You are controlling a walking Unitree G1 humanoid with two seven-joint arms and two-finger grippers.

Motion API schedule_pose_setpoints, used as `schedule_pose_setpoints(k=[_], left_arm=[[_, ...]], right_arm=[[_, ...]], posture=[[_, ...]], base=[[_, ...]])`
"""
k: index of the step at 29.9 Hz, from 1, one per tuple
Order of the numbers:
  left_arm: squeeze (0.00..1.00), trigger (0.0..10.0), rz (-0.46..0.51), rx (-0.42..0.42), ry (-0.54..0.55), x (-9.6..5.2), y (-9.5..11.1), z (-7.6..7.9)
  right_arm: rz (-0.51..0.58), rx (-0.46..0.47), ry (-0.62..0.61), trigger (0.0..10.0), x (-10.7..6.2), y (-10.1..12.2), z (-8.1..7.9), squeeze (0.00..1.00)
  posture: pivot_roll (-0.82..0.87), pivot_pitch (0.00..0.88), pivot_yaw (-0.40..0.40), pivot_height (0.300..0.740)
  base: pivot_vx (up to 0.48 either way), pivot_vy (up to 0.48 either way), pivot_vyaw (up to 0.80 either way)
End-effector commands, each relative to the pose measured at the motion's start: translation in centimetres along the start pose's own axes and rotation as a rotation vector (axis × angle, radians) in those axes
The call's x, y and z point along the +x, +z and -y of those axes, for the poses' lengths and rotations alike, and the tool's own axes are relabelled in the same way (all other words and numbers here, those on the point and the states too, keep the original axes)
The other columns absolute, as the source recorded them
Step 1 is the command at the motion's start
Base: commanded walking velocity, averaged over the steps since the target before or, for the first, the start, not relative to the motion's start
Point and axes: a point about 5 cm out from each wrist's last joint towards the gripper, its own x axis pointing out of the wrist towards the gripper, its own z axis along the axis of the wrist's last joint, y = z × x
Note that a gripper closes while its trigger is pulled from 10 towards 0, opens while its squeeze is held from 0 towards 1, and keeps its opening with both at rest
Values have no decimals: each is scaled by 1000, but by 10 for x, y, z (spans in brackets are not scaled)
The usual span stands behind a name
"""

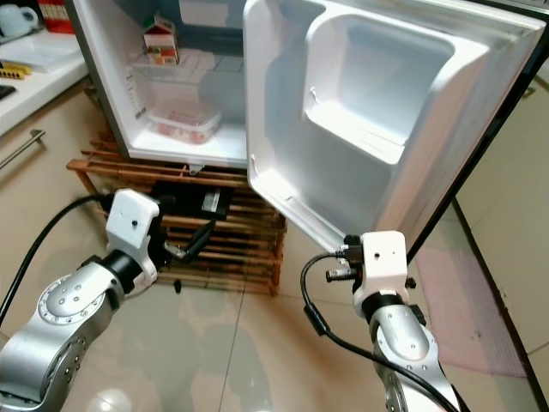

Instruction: Restocking fridge

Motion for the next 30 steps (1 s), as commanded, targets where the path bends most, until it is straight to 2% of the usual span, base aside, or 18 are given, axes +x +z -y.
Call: schedule_pose_setpoints(k=[1,6,9,14,27,30], left_arm=[[0,10000,6,13,-10,1,2,1],[0,10000,13,2,-22,-2,1,1],[0,10000,11,-12,-38,-5,-4,2],[0,10000,-8,-51,10,-7,-11,-2],[0,10000,14,-43,-4,-2,-6,2],[0,10000,12,-19,-18,-2,-6,4]], right_arm=[[12,-3,-2,10000,1,2,-1,0],[10,-25,6,10000,-5,-3,-2,0],[19,-2,-8,10000,-10,-5,1,0],[12,1,-45,10000,-11,-7,6,0],[35,-9,-27,10000,-7,-1,3,0],[35,-12,-25,10000,-6,0,2,0]], posture=[[8,0,1,740],[6,0,2,740],[3,0,3,740],[-3,0,3,740],[-5,7,-5,740],[-3,8,-3,740]], base=[[0,0,0],[0,0,0],[0,0,0],[0,0,0],[0,-431,0],[0,-410,0]])
